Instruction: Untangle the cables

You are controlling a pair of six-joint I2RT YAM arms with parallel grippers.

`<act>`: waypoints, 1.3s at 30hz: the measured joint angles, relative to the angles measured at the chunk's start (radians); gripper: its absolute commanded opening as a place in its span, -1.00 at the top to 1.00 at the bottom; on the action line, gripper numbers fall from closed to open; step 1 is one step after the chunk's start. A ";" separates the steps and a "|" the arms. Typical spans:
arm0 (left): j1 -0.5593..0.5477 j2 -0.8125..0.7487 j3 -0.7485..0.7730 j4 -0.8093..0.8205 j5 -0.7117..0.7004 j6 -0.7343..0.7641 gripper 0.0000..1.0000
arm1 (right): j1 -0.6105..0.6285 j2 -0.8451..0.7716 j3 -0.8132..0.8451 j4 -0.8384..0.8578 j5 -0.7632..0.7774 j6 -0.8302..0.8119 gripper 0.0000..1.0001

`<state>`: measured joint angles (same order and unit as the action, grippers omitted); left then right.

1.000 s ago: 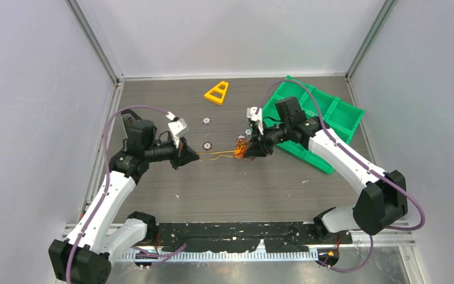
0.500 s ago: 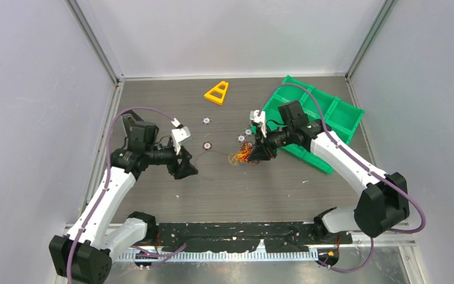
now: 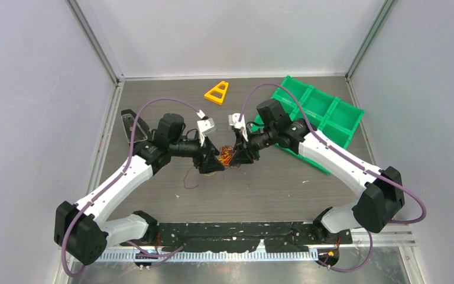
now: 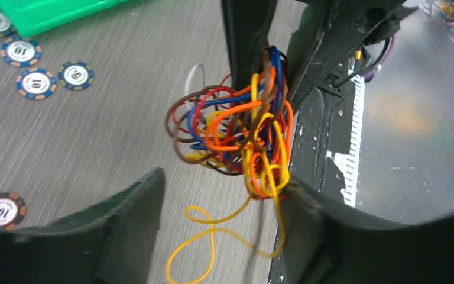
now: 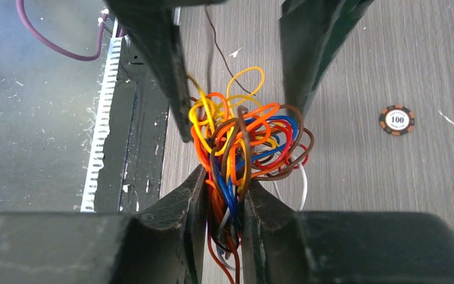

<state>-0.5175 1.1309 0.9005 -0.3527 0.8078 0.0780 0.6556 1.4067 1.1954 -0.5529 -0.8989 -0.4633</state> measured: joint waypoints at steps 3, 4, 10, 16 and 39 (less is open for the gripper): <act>-0.013 0.017 0.000 0.019 0.029 -0.031 0.97 | 0.011 0.003 0.020 0.002 0.007 -0.001 0.26; -0.015 0.016 0.000 0.024 0.041 -0.037 1.00 | 0.010 0.003 0.023 0.001 0.011 -0.002 0.10; 0.008 -0.033 -0.009 0.048 0.051 -0.035 1.00 | -0.017 -0.005 0.028 -0.043 0.014 -0.006 -0.51; 0.029 -0.118 -0.044 0.037 0.046 0.050 1.00 | -0.083 -0.034 0.080 -0.113 0.005 0.040 -0.59; 0.103 -0.168 -0.047 -0.098 -0.074 0.198 1.00 | -0.172 0.048 0.092 -0.027 0.005 0.209 0.89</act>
<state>-0.4145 0.9627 0.8539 -0.4511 0.7338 0.2760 0.4839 1.4548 1.2873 -0.5800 -0.8936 -0.2539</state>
